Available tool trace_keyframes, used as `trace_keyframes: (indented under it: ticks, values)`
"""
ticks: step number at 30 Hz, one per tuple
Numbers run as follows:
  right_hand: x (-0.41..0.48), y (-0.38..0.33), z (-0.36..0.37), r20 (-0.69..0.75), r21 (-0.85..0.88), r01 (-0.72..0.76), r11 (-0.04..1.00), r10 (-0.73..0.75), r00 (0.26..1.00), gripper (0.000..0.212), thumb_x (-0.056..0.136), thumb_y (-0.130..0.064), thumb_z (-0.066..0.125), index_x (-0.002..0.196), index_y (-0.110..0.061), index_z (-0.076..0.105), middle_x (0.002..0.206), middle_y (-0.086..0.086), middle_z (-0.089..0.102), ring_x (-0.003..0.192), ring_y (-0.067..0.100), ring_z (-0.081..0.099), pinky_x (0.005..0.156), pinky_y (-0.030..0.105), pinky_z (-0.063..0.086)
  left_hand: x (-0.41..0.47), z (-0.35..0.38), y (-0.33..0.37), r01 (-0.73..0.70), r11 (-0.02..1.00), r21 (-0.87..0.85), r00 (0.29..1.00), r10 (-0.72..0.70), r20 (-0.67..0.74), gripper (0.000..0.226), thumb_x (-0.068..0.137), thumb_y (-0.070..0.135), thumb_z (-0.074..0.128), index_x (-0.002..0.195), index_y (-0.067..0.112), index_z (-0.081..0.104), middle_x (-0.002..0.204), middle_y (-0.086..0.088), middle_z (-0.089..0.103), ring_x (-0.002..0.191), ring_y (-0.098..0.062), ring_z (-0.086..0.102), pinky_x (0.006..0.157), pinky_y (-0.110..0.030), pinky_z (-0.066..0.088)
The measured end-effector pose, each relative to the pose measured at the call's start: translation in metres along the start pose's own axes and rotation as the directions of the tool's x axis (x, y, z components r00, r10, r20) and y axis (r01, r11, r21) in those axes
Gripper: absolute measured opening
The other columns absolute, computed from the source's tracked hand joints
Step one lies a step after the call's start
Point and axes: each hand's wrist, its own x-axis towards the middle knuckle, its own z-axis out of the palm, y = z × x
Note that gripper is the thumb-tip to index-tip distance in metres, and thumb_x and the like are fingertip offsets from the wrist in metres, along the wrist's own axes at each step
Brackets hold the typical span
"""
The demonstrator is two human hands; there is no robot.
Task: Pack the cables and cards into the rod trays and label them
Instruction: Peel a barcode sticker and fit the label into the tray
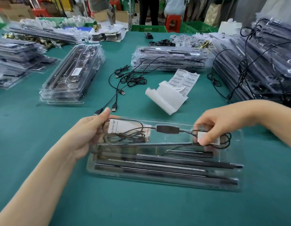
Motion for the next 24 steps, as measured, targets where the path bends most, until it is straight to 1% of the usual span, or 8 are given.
trace_keyframes:
  ticks: [3,5,7,9,12,16,20,24]
  values:
    - [-0.002,0.008,0.001,-0.069,0.154,0.104,0.983,-0.094,0.993,0.038,0.082,-0.06,0.075,0.091,-0.023,0.069,0.083,-0.003,0.069,0.076,0.01,0.058,0.075,0.033,0.043,0.013,-0.008,0.012,-0.044,0.998,-0.04,0.998,0.045,0.033,0.065,0.072,0.067,0.066,0.095,0.008,0.08,0.088,-0.004,0.075,0.054,-0.01,0.06,0.048,-0.017,0.046]
    - [-0.003,0.008,-0.001,-0.111,0.258,0.166,0.952,-0.141,0.984,0.038,0.086,-0.055,0.075,0.09,-0.017,0.067,0.087,0.003,0.072,0.077,0.015,0.064,0.071,0.035,0.047,0.018,-0.019,0.017,-0.083,0.986,-0.141,0.988,0.1,0.119,0.056,0.077,0.063,0.068,0.104,0.016,0.081,0.101,-0.009,0.079,0.078,-0.02,0.077,0.061,-0.025,0.059]
    - [-0.007,0.005,-0.005,-0.156,0.322,0.207,0.924,-0.164,0.974,0.037,0.089,-0.049,0.074,0.091,-0.014,0.065,0.09,0.011,0.074,0.079,0.021,0.07,0.067,0.033,0.052,0.023,-0.037,0.017,-0.111,0.965,-0.239,0.972,0.156,0.177,0.06,0.074,0.065,0.077,0.112,0.019,0.079,0.113,-0.01,0.076,0.096,-0.025,0.076,0.074,-0.034,0.063]
    - [-0.009,-0.004,-0.008,-0.247,0.367,0.257,0.894,-0.173,0.953,0.032,0.09,-0.047,0.074,0.09,-0.016,0.067,0.089,0.012,0.074,0.078,0.022,0.071,0.065,0.031,0.053,0.028,-0.051,0.013,-0.106,0.903,-0.417,0.973,0.181,0.144,0.054,0.084,0.062,0.068,0.112,0.017,0.076,0.109,-0.008,0.075,0.094,-0.019,0.075,0.082,-0.032,0.062]
    - [0.002,-0.031,-0.012,-0.416,0.477,0.347,0.807,-0.14,0.899,0.027,0.09,-0.041,0.07,0.094,-0.014,0.069,0.092,0.013,0.076,0.079,0.023,0.073,0.054,0.025,0.055,0.037,-0.052,0.007,-0.063,0.771,-0.634,0.985,0.15,0.084,0.052,0.096,0.057,0.048,0.105,0.016,0.079,0.106,-0.004,0.077,0.085,-0.008,0.075,0.073,-0.023,0.062]
    - [0.045,-0.095,-0.029,-0.521,0.674,0.463,0.576,-0.073,0.85,0.03,0.089,-0.035,0.067,0.099,-0.006,0.067,0.083,0.003,0.075,0.073,0.013,0.073,0.055,0.021,0.058,0.039,-0.027,0.006,-0.141,0.835,-0.532,0.976,0.209,0.07,0.045,0.099,0.042,0.047,0.127,0.013,0.067,0.111,-0.009,0.077,0.087,-0.012,0.075,0.076,-0.024,0.062]
    - [0.112,-0.176,-0.054,-0.558,0.777,0.542,0.32,-0.049,0.829,0.016,0.1,-0.021,0.061,0.099,-0.005,0.066,0.079,0.008,0.07,0.059,0.016,0.065,0.053,0.025,0.054,0.038,-0.007,-0.002,-0.282,0.882,-0.377,0.95,0.312,0.02,0.025,0.09,0.024,0.063,0.11,0.013,0.074,0.101,-0.014,0.077,0.077,-0.018,0.074,0.069,-0.028,0.061]
    - [0.195,-0.242,-0.071,-0.572,0.803,0.534,0.266,0.09,0.815,0.036,0.103,-0.018,0.06,0.129,0.005,0.053,0.075,0.013,0.069,0.052,0.017,0.066,0.042,0.021,0.051,0.045,-0.006,-0.01,-0.382,0.895,-0.23,0.922,0.387,-0.026,0.018,0.093,0.026,0.066,0.106,0.021,0.077,0.1,-0.016,0.076,0.074,-0.022,0.069,0.069,-0.027,0.058]
